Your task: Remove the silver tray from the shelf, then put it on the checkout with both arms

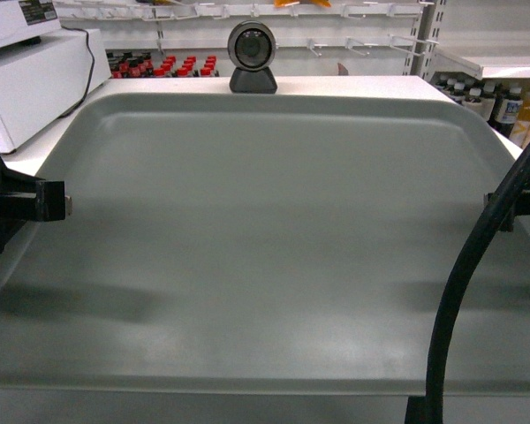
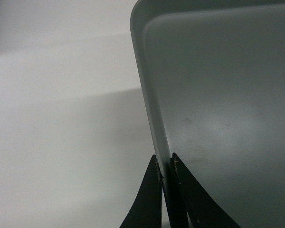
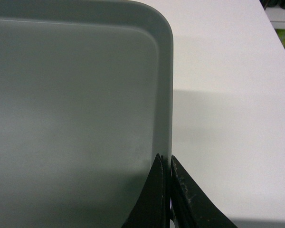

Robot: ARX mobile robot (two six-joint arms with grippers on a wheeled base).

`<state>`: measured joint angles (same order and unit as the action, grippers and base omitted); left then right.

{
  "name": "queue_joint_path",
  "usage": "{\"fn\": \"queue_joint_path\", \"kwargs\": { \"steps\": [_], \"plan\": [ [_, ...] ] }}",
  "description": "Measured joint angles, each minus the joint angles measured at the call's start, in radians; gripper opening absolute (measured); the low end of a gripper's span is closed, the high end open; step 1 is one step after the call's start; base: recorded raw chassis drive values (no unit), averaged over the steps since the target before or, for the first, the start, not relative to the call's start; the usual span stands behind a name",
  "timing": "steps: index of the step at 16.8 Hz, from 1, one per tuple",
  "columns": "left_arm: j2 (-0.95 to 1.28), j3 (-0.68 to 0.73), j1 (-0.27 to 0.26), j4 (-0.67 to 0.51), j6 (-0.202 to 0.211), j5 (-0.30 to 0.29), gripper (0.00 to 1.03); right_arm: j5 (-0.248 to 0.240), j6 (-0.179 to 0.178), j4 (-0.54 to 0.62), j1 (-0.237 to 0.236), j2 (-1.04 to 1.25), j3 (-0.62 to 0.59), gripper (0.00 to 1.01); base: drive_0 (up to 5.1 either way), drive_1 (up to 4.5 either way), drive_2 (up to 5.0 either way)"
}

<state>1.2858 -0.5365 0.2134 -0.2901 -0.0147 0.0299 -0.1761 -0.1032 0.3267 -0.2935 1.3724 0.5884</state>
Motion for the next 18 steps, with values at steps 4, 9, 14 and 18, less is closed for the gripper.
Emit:
{"fn": "queue_joint_path", "kwargs": {
  "steps": [4, 9, 14, 18],
  "plan": [
    [0.0, 0.0, 0.0, -0.007, 0.0, 0.0, 0.03, 0.0, 0.0, 0.005, 0.0, 0.0, 0.0, 0.02, -0.1, 4.11, -4.2],
    [0.003, -0.001, 0.0, -0.004, 0.0, 0.0, 0.03, 0.0, 0.0, 0.005, 0.0, 0.0, 0.001, 0.02, -0.1, 4.11, -4.2],
    [0.003, -0.002, 0.0, -0.004, 0.0, 0.0, 0.03, 0.0, 0.0, 0.003, 0.0, 0.0, 0.001, 0.02, 0.0, 0.82, -0.8],
    [0.003, -0.002, 0.0, -0.004, 0.0, 0.0, 0.03, 0.0, 0.0, 0.003, 0.0, 0.0, 0.001, 0.02, 0.0, 0.0, 0.0]
  ]
}}
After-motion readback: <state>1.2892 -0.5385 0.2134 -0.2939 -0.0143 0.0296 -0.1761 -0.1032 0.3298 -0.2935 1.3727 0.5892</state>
